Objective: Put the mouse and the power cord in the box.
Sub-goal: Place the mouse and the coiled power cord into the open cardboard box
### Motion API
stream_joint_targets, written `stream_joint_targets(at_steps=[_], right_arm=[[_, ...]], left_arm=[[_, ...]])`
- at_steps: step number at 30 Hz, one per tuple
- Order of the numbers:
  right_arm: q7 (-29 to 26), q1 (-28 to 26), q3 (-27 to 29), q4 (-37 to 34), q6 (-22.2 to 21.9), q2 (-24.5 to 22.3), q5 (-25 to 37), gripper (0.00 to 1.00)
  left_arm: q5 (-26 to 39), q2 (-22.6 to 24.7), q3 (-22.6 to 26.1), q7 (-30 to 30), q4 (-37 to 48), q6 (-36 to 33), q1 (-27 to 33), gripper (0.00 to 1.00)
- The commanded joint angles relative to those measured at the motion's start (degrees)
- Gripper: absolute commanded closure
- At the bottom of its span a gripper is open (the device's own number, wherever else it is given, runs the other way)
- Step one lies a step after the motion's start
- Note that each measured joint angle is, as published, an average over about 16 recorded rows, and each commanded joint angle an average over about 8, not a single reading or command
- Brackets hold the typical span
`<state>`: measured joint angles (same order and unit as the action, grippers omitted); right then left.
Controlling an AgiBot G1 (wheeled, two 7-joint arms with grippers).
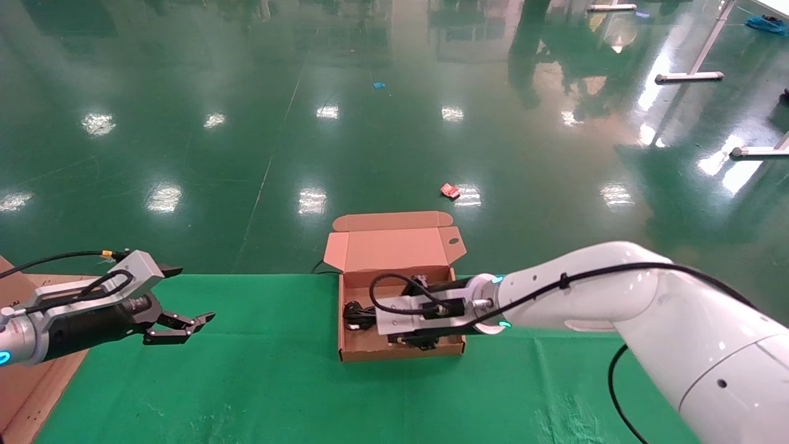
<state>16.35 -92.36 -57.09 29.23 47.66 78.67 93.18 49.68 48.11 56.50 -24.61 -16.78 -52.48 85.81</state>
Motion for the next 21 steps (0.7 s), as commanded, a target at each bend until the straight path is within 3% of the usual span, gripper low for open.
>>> stream_joint_targets(at_steps=[1,9,15,16,21], right_arm=[[-1.0,0.5,-2.5,0.1,-1.8,-0.1,-0.3,1.0],[-2.4,0.8,-6.1,-1.2,-8.4,-0.3,-3.6,1.0],[-2.2,1.5,-6.9,-1.2,-8.9,-0.5,-8.4,1.0],[-1.9,1.6,-7.0,-1.3,-9.2,-0.5,-9.0,0.96],[-0.7,2.6,-7.6,-1.9,-12.5,-0.4,-11.1,0.34]], left_arm=[[-0.4,0.4,-0.3,-1.1,1.4,-0.8,0.1,0.0],[-0.9,1.7,-0.7,-3.4,5.4,-2.7,1.1,0.0],[-1.0,2.4,-0.9,-4.6,7.6,-3.8,1.7,0.0],[-1.1,2.5,-0.9,-4.8,7.9,-3.9,1.8,0.0],[-1.2,2.9,-1.0,-5.5,9.3,-4.5,2.1,0.0]])
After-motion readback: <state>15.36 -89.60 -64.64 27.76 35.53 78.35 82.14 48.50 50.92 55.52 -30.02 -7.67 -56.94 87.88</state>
